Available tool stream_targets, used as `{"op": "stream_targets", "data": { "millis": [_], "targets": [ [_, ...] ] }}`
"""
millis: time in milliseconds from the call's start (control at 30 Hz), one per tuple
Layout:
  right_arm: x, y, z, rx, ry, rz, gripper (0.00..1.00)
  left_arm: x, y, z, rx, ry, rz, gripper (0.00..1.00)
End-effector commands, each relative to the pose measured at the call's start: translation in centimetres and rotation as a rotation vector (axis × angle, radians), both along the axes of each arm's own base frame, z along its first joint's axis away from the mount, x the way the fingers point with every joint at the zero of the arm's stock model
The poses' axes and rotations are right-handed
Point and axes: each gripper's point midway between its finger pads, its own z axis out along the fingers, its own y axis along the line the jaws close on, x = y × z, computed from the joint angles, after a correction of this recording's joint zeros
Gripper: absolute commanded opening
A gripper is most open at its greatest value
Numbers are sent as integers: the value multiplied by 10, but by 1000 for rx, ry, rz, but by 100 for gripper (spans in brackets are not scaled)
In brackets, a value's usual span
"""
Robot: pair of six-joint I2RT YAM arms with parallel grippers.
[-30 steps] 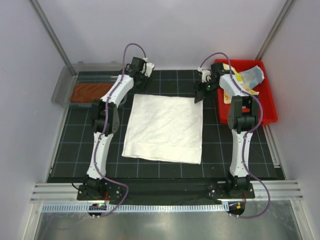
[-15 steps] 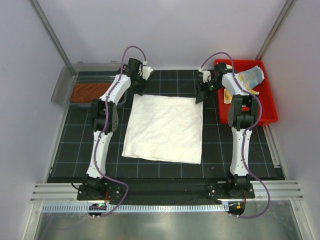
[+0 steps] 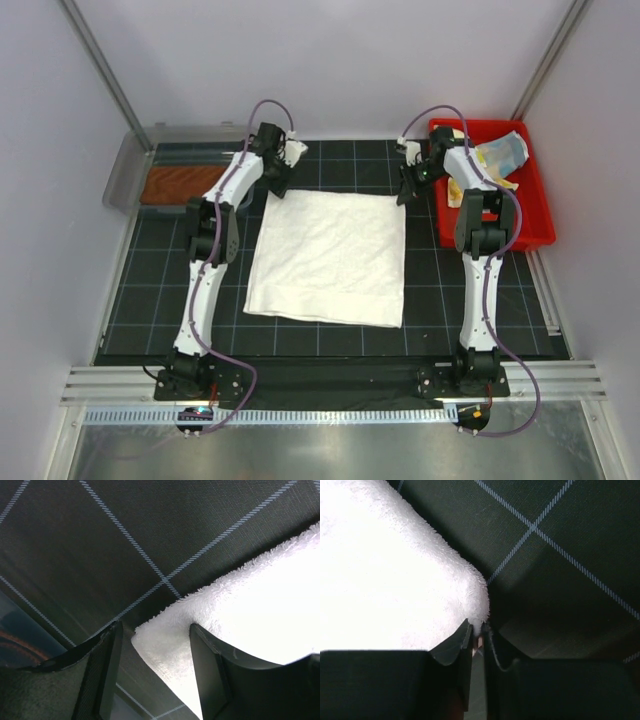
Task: Fold and stack the towels
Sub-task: Fold the towel
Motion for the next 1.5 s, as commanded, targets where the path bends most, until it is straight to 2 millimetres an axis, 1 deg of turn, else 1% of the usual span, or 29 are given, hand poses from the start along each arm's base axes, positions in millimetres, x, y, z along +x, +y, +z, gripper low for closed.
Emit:
{"op": "stream_targets", "data": {
  "millis": [0, 33, 67, 100, 133, 167, 200, 233, 300, 400, 467, 567, 600, 667, 733, 867, 1033, 1167, 1233, 1267, 1400, 1467],
  "targets": [
    [15, 1, 22, 13, -92, 16, 17, 13, 14, 12, 28, -50, 55, 61],
    [14, -1, 24, 8, -94, 20, 12, 14, 13, 16, 15, -57, 60, 62],
    [11, -2, 27, 2, -97, 23, 11, 15, 8, 19, -2, -64, 57, 64],
    [10, -3, 29, -7, -105, 30, 9, 18, 4, 22, -23, -75, 61, 65],
    [9, -3, 31, -8, -108, 34, 4, 18, -2, 26, -63, -75, 68, 66],
    [7, -3, 34, -8, -115, 33, 1, 18, -4, 30, -85, -80, 72, 66],
    [6, -4, 34, -10, -113, 34, 1, 21, -9, 36, -108, -92, 69, 66],
    [7, -17, 34, -13, -115, 13, 1, 20, -15, 38, -138, -88, 71, 67],
    [6, -21, 33, -21, -110, 8, 1, 24, -19, 46, -159, -111, 79, 67],
    [-1, -24, 33, -23, -90, 17, 1, 26, -28, 56, -191, -134, 86, 66],
    [-5, -25, 32, -20, -85, 19, 1, 26, -34, 59, -195, -144, 83, 66],
    [-9, -30, 39, -6, -96, 15, 1, 28, -43, 63, -169, -174, 90, 67],
    [-9, -32, 41, -4, -100, 11, 1, 31, -39, 62, -136, -194, 117, 67],
    [-9, -35, 44, -3, -106, 6, 1, 33, -41, 61, -120, -211, 137, 68],
    [-8, -34, 46, 5, -111, 7, 1, 40, -37, 59, -118, -231, 207, 68],
    [-7, -30, 49, 31, -118, 10, 1, 42, -39, 54, -137, -220, 264, 66],
    [-5, -28, 49, 46, -118, 3, 1, 40, -27, 48, -106, -210, 347, 65],
    [-5, -26, 50, 55, -116, -3, 1, 41, -15, 45, -81, -221, 460, 61],
    [-4, -26, 51, 55, -121, -3, 1, 41, -16, 45, -102, -214, 478, 59],
    [-4, -26, 51, 54, -121, -4, 1, 39, -21, 43, -127, -198, 482, 58],
    [-3, -26, 51, 55, -125, -8, 1, 38, -24, 32, -141, -174, 506, 54],
    [-3, -26, 51, 53, -125, -8, 1, 36, -21, 24, -129, -161, 519, 51]
  ]
}}
